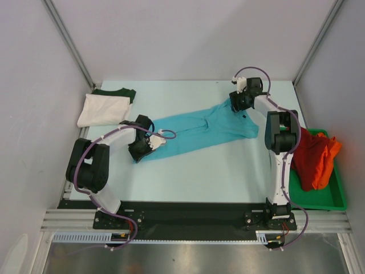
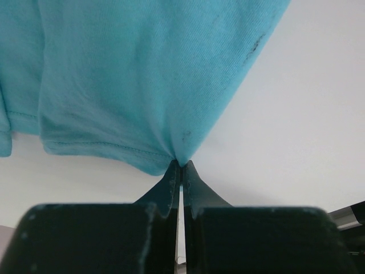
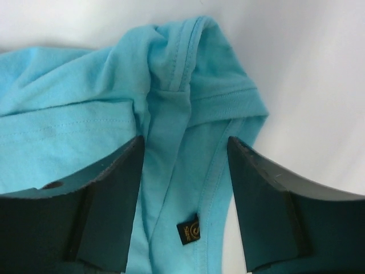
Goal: Fold and stack the t-shirts
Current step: Fold the tshirt
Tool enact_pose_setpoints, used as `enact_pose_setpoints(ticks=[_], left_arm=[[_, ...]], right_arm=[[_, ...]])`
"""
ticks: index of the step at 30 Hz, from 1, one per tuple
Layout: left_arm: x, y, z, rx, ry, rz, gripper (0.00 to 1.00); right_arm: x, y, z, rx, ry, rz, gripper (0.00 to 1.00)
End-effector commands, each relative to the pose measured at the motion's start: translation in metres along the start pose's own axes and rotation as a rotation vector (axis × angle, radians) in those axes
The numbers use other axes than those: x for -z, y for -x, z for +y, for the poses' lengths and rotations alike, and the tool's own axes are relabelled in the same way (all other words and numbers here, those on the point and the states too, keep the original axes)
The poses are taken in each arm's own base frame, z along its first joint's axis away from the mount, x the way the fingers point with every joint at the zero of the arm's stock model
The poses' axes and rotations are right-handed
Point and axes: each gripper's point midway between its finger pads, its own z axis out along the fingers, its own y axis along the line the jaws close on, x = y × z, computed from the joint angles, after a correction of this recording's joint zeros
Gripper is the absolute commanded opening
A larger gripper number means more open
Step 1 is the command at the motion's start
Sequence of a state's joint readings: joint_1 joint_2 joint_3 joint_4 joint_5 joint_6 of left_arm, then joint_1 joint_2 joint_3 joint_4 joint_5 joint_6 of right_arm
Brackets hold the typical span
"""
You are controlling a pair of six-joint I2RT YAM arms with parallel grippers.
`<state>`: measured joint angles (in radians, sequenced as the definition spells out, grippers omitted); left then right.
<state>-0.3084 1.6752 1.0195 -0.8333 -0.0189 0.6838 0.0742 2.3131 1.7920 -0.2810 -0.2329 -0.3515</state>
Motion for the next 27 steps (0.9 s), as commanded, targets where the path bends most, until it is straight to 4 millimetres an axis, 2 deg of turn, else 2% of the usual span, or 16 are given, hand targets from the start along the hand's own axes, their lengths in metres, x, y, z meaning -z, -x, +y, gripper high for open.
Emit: enact_pose_setpoints(ticks=[1, 3, 4, 6, 8, 10, 11, 15, 16, 17, 18, 19, 20, 21, 24, 27], left_arm=[[0.015, 0.005, -0.003, 0.006, 0.006, -0.027, 0.00], [0.016, 0.005, -0.004, 0.005, 0.006, -0.028, 0.00], [0.018, 0.005, -0.003, 0.005, 0.014, -0.028, 0.00], [0.019, 0.005, -0.004, 0.002, 0.018, -0.027, 0.01], [0.021, 0.006, -0.006, -0.005, 0.026, -0.029, 0.01], [0.020, 0.005, -0.012, -0.010, 0.020, -0.021, 0.00], [0.021, 0.005, -0.017, -0.019, 0.019, -0.020, 0.00], [0.023, 0.006, -0.029, -0.039, 0.018, -0.005, 0.00], [0.024, 0.007, -0.031, -0.041, 0.019, -0.005, 0.01], [0.024, 0.009, -0.037, -0.048, 0.016, -0.002, 0.00], [0.024, 0.010, -0.040, -0.050, 0.008, 0.003, 0.00], [0.023, 0.010, -0.044, -0.054, 0.001, 0.005, 0.00], [0.022, 0.011, -0.050, -0.055, -0.010, 0.009, 0.01], [0.020, 0.013, -0.055, -0.058, -0.029, 0.008, 0.00], [0.014, 0.011, -0.064, -0.067, -0.046, 0.025, 0.00], [0.009, 0.012, -0.076, -0.087, -0.087, 0.021, 0.00]], right_arm=[[-0.005, 0.012, 0.001, -0.048, 0.012, 0.002, 0.63], [-0.015, -0.006, 0.007, -0.061, 0.037, 0.068, 0.60], [-0.014, 0.003, 0.005, -0.058, 0.042, 0.066, 0.58], [-0.024, -0.002, 0.008, -0.050, 0.058, 0.088, 0.56], [-0.025, 0.009, 0.009, -0.049, 0.067, 0.077, 0.56], [-0.032, 0.006, 0.017, -0.074, 0.096, 0.087, 0.58], [-0.033, 0.016, 0.016, -0.078, 0.100, 0.063, 0.59], [-0.043, 0.036, 0.030, -0.098, 0.145, 0.009, 0.63], [-0.053, 0.025, 0.036, -0.117, 0.163, 0.038, 0.64], [-0.056, 0.026, 0.038, -0.125, 0.172, 0.040, 0.64], [-0.055, 0.048, 0.037, -0.118, 0.175, -0.010, 0.63], [-0.067, 0.034, 0.043, -0.123, 0.192, 0.024, 0.63], [-0.072, 0.036, 0.042, -0.120, 0.186, 0.021, 0.64], [-0.068, 0.056, 0.039, -0.117, 0.179, -0.026, 0.64], [-0.075, 0.059, 0.038, -0.191, 0.195, -0.055, 0.66], [-0.076, 0.075, 0.035, -0.224, 0.196, -0.116, 0.66]])
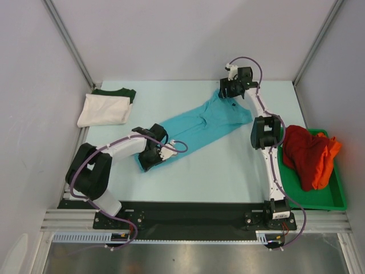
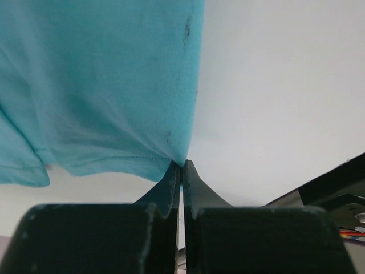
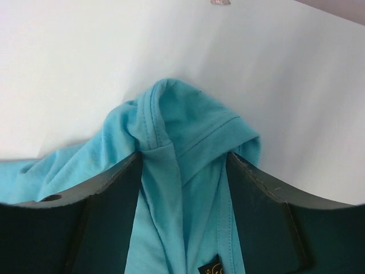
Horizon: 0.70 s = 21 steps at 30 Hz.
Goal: Fold and stack the t-shirts
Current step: Fold the tshirt
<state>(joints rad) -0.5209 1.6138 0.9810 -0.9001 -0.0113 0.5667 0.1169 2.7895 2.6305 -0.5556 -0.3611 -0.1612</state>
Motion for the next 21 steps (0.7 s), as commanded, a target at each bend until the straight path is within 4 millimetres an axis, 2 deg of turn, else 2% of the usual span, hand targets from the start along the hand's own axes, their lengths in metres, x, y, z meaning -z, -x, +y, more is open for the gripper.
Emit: enact_pose_setpoints(ticks=[1, 7, 10, 15, 21], left_arm=[[-0.002, 0.002, -0.021, 0.005, -0.071, -0.013, 0.00], [-0.001, 0.026, -0.051, -0.073, -0.154, -0.056, 0.01], [-0.003, 0.045, -0.073, -0.154, -0.196, -0.068, 0.01], [-0.008, 0.080, -0.096, -0.232, -0.272, -0.094, 0.01], [-0.018, 0.117, -0.132, -0.343, -0.350, -0.116, 0.00]], right_arm=[[-0.010, 0.008, 0.011, -0.092, 0.054, -0.046, 0.66], [-0.020, 0.034, 0.021, -0.148, 0.103, -0.161, 0.67], [-0.024, 0.046, 0.034, -0.140, 0.120, -0.206, 0.67], [-0.032, 0.060, 0.057, -0.128, 0.156, -0.261, 0.68], [-0.034, 0.074, 0.061, -0.116, 0.162, -0.325, 0.68]])
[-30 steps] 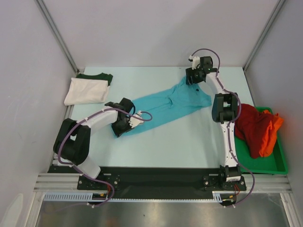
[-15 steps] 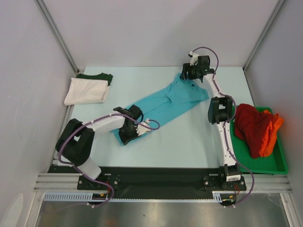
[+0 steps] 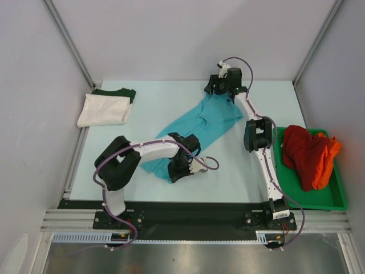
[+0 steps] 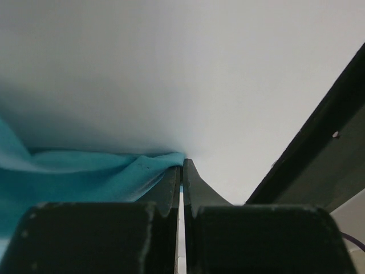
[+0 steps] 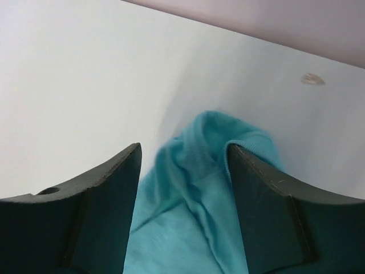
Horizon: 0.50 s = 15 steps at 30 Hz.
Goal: Fold and stack the t-shirts
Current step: Fold the tshirt
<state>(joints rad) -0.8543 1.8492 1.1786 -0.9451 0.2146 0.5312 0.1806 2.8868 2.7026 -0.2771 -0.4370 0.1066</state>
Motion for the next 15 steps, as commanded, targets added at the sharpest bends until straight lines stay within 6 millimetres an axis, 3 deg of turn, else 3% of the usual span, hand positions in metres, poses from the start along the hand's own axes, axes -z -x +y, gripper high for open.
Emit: enact_pose_setpoints(ticks=[1, 5, 15], left_arm=[[-0.012, 0.048, -0.023, -0.085, -0.097, -0.106, 0.00], [-0.016, 0.071, -0.030, -0.125, -0.119, -0.124, 0.00], [-0.009, 0.079, -0.035, -0.093, -0.120, -0.160, 0.01]], right_arm=[[-0.005, 0.030, 0.014, 0.020, 0.040, -0.108, 0.68], [-0.004, 0.030, 0.011, 0.024, 0.038, -0.110, 0.68], [0.006, 0.036, -0.015, 0.020, -0.003, -0.121, 0.68]])
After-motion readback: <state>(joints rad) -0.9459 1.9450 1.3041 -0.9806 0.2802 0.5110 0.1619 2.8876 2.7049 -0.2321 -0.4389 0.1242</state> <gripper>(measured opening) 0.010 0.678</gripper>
